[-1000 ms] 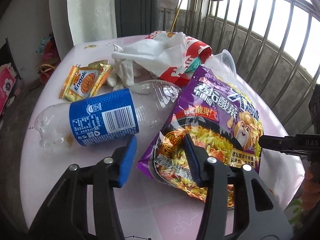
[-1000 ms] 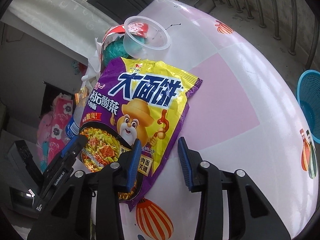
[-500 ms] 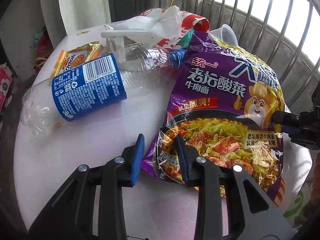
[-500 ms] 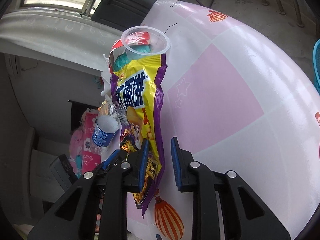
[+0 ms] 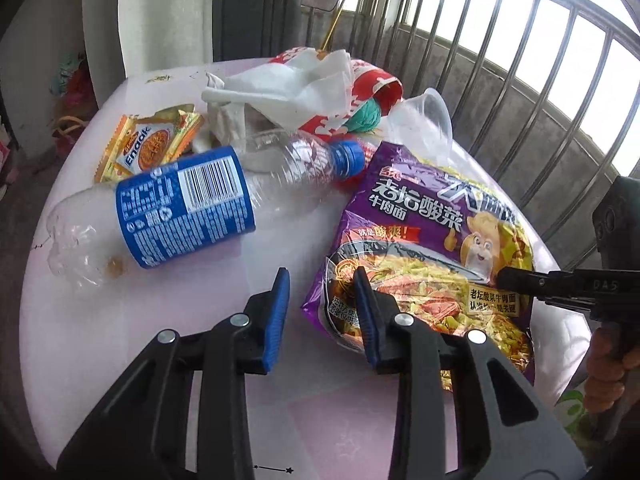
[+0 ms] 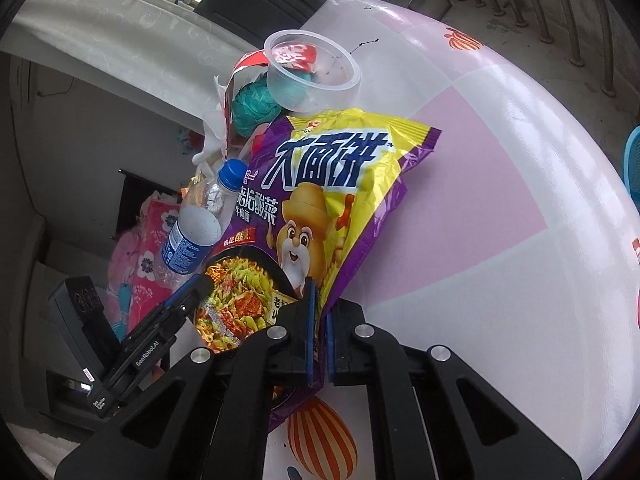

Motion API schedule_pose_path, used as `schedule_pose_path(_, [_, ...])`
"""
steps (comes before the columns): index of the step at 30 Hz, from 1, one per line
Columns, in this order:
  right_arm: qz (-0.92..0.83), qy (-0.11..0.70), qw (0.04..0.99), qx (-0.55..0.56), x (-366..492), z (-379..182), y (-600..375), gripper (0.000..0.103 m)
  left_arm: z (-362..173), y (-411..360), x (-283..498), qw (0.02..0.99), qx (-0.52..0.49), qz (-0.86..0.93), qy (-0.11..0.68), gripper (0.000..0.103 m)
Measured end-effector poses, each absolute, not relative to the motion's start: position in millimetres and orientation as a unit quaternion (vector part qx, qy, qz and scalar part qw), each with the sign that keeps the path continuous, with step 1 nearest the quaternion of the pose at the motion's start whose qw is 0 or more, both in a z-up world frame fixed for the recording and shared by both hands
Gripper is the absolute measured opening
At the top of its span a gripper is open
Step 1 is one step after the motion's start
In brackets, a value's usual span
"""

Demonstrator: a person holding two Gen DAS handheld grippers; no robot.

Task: Collect trash
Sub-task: 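Close the left tool around the clear Pepsi bottle while the right tool holds the noodle bag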

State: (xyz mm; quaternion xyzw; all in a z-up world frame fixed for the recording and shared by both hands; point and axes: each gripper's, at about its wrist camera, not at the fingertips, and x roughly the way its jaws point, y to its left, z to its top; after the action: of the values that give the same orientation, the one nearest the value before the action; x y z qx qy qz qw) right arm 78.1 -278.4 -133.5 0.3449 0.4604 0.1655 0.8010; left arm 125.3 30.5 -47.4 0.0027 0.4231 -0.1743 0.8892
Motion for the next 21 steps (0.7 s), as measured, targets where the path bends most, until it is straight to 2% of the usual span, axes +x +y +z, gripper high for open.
schedule_pose_path(5, [0.163, 0.459, 0.806, 0.337, 77, -132, -279, 0.004, -11, 56, 131, 0.914, -0.001, -0.134, 0.382, 0.037])
schedule_pose_path(10, [0.172, 0.458, 0.804, 0.336, 74, -133, -285, 0.004, 12, 98, 169, 0.929, -0.003, -0.07, 0.363, 0.055])
schedule_pose_path(15, [0.177, 0.455, 0.803, 0.341, 75, -135, -285, 0.004, -12, 138, 213, 0.884, -0.05, -0.063, 0.46, 0.059])
schedule_pose_path(21, [0.186, 0.458, 0.805, 0.327, 74, -133, -287, 0.004, -34, 150, 186, 0.842, -0.099, -0.101, 0.52, 0.06])
